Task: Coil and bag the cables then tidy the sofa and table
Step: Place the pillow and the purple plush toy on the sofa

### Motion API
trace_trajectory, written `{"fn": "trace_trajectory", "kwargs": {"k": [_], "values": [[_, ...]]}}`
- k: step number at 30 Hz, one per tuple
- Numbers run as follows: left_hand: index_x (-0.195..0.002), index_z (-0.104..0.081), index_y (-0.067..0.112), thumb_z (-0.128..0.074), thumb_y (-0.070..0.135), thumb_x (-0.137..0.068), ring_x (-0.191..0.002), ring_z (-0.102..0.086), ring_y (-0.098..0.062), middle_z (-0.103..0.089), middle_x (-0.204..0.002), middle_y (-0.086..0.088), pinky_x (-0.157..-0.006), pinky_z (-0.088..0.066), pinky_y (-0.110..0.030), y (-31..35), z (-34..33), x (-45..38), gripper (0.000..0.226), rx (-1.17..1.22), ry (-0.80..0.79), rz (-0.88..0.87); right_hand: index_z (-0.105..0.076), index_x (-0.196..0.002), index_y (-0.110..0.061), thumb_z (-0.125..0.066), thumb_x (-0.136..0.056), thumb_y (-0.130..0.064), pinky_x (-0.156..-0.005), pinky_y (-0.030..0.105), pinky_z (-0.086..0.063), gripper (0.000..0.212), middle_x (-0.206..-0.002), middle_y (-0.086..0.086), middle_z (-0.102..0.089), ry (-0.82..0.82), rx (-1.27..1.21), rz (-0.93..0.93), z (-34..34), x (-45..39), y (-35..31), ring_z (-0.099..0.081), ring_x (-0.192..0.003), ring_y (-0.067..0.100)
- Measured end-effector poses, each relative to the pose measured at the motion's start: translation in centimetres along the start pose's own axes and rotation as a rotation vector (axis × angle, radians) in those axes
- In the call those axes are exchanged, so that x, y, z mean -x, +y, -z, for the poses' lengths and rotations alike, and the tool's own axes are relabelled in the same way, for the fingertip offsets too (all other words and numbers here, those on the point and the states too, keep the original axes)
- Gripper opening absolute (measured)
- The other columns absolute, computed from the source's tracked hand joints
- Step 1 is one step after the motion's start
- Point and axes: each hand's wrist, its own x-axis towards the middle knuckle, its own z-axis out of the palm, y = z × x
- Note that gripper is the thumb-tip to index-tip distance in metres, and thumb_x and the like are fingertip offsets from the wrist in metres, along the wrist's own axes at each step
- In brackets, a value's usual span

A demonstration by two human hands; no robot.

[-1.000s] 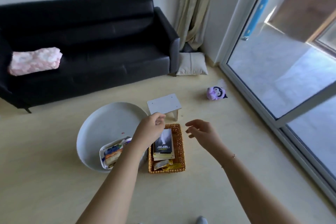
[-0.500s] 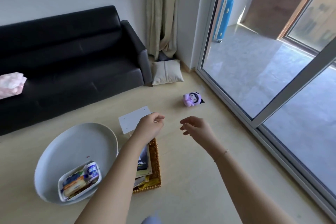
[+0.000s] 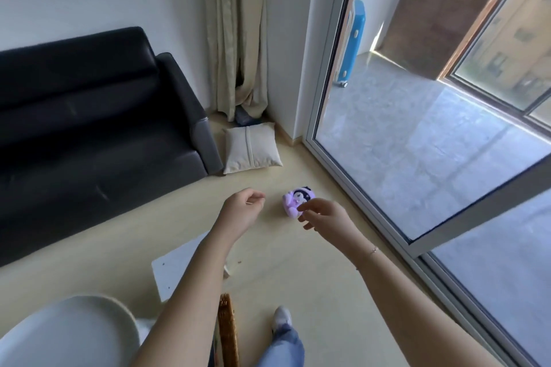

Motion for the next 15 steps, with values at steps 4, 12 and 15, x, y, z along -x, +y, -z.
{"fn": "trace_trajectory", "kwargs": {"k": [4,12,15], "values": [[-0.108,-0.068,0.016,-0.052,0.012,-0.095,-0.1,-0.062,-0.015,-0.069,-0.108,0.0,-0.076,-0.043,-0.018,2.7,1.9,-8.9,0.021,0.012,0.011,0.017,-0.071,-0.097,-0.005,-0.05,-0.086,0.0,-0.055,0.01,-0.044,0.024,-0.093,0.011,-0.072,0.007,0.035,0.014,1.7,-9.5,-3.5,-0.062,-0.066,0.014],[-0.101,-0.067,0.022,-0.054,0.013,-0.094,-0.098,-0.063,-0.013,-0.069,-0.107,0.001,-0.069,-0.043,-0.013,5.1,5.3,-29.9,0.018,0.018,0.016,0.075,-0.071,-0.099,-0.012,-0.055,-0.087,-0.006,-0.056,0.01,-0.047,0.02,-0.091,0.005,-0.073,-0.057,0.055,-0.051,3.0,-31.1,-7.9,-0.064,-0.064,0.006],[-0.103,-0.069,0.021,-0.055,0.015,-0.095,-0.101,-0.064,-0.015,-0.07,-0.106,0.002,-0.073,-0.045,-0.016,5.7,5.8,-38.5,0.017,0.009,-0.004,0.086,-0.069,-0.099,-0.01,-0.054,-0.089,-0.004,-0.055,0.009,-0.045,0.019,-0.093,0.009,-0.072,-0.078,0.069,-0.045,2.9,-40.2,-8.6,-0.063,-0.064,0.009]]}}
